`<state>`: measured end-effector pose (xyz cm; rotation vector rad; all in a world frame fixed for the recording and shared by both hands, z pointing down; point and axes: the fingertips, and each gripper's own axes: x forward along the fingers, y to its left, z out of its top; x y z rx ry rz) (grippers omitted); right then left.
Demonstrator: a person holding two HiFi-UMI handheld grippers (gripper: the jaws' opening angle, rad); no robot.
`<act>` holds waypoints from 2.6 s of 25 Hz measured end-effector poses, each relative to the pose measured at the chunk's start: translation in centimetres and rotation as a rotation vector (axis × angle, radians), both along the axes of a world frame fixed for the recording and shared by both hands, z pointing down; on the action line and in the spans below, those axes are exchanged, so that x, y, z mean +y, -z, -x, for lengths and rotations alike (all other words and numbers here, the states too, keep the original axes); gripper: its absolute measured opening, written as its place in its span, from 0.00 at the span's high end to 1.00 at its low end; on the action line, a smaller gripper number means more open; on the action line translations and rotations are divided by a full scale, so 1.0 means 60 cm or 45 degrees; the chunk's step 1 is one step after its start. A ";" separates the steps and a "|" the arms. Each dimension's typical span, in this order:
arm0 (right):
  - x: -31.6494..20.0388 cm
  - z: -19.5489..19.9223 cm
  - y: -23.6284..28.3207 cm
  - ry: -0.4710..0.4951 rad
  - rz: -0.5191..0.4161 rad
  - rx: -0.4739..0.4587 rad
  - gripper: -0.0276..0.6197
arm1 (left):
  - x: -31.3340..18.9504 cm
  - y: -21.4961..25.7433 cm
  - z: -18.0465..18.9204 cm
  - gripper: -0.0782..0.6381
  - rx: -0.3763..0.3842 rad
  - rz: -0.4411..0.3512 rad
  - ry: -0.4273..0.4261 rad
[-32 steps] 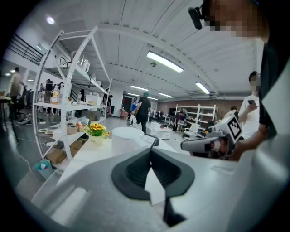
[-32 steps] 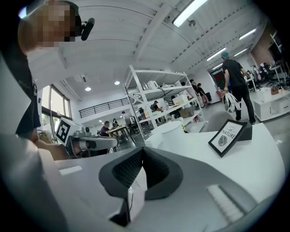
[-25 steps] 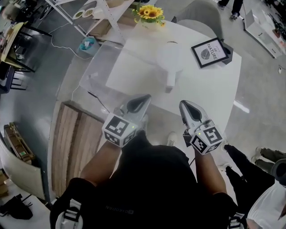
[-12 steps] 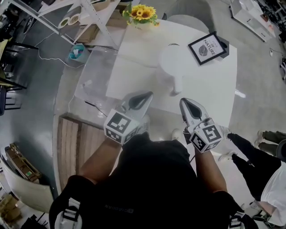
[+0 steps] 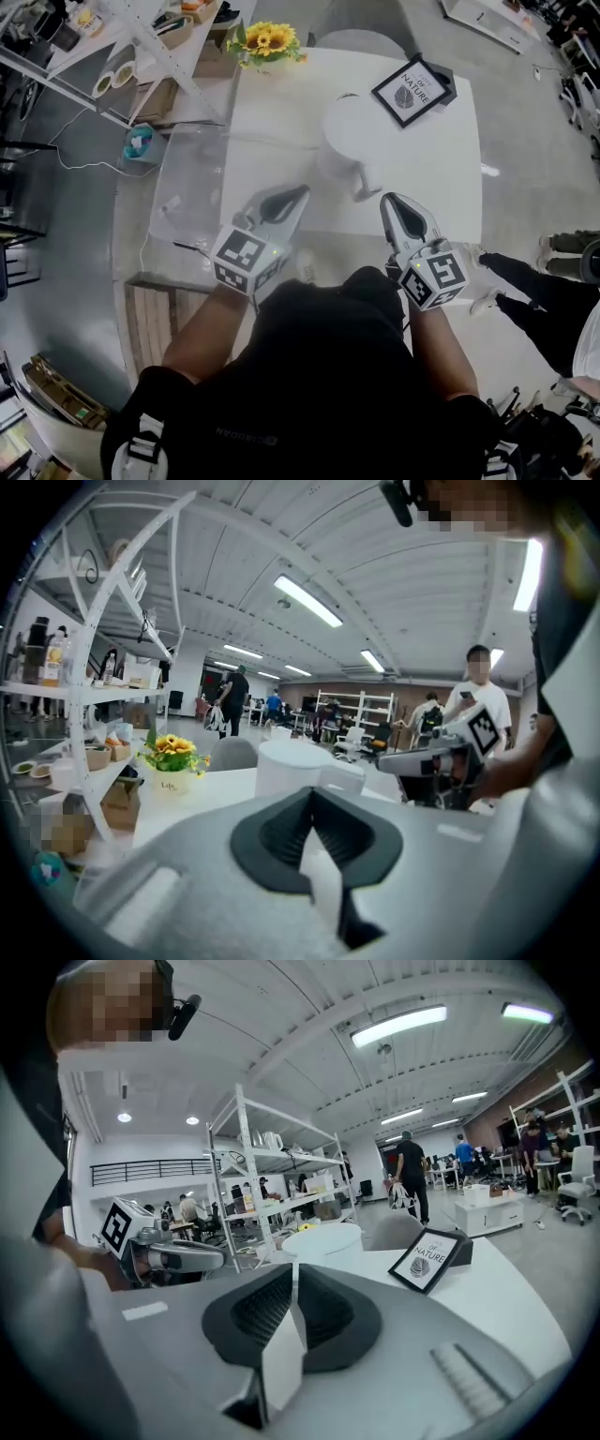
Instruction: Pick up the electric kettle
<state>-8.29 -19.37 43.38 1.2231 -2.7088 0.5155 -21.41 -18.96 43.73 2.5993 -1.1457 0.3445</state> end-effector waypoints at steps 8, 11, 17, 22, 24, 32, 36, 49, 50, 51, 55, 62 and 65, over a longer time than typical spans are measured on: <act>-0.001 -0.019 -0.013 -0.097 0.014 -0.006 0.78 | -0.016 -0.006 -0.015 0.89 0.050 0.031 -0.059; -0.003 -0.018 -0.024 -0.103 0.023 0.008 0.66 | -0.019 -0.008 -0.018 0.89 0.040 0.022 -0.058; -0.020 0.011 -0.052 -0.041 0.036 0.093 0.54 | -0.020 -0.016 -0.025 0.89 0.017 0.019 -0.048; -0.042 0.038 -0.066 -0.027 0.027 0.122 0.58 | -0.031 -0.016 -0.026 0.89 0.103 0.066 -0.017; -0.052 0.043 -0.075 -0.045 0.022 0.137 0.60 | -0.035 -0.019 -0.022 0.89 0.106 0.072 -0.004; -0.083 0.056 -0.098 -0.105 0.010 0.159 0.66 | -0.032 -0.037 0.006 0.89 0.073 0.098 0.026; -0.093 0.055 -0.101 -0.121 -0.014 0.216 0.66 | -0.037 -0.036 0.018 0.89 0.069 0.102 0.035; -0.123 0.035 -0.103 -0.117 -0.023 0.283 0.74 | -0.052 -0.030 0.023 0.89 0.095 0.092 0.031; -0.123 0.034 -0.102 -0.111 -0.030 0.290 0.74 | -0.054 -0.031 0.023 0.89 0.096 0.093 0.034; -0.124 0.034 -0.101 -0.104 -0.036 0.296 0.75 | -0.055 -0.030 0.023 0.89 0.099 0.092 0.036; -0.128 0.033 -0.096 -0.101 -0.034 0.294 0.75 | -0.060 -0.027 0.020 0.89 0.101 0.084 0.034; -0.144 0.029 -0.085 -0.120 -0.036 0.255 0.75 | -0.069 -0.026 0.022 0.89 0.092 0.081 0.051; -0.153 0.025 -0.077 -0.129 -0.040 0.231 0.75 | -0.071 -0.023 0.023 0.89 0.091 0.077 0.059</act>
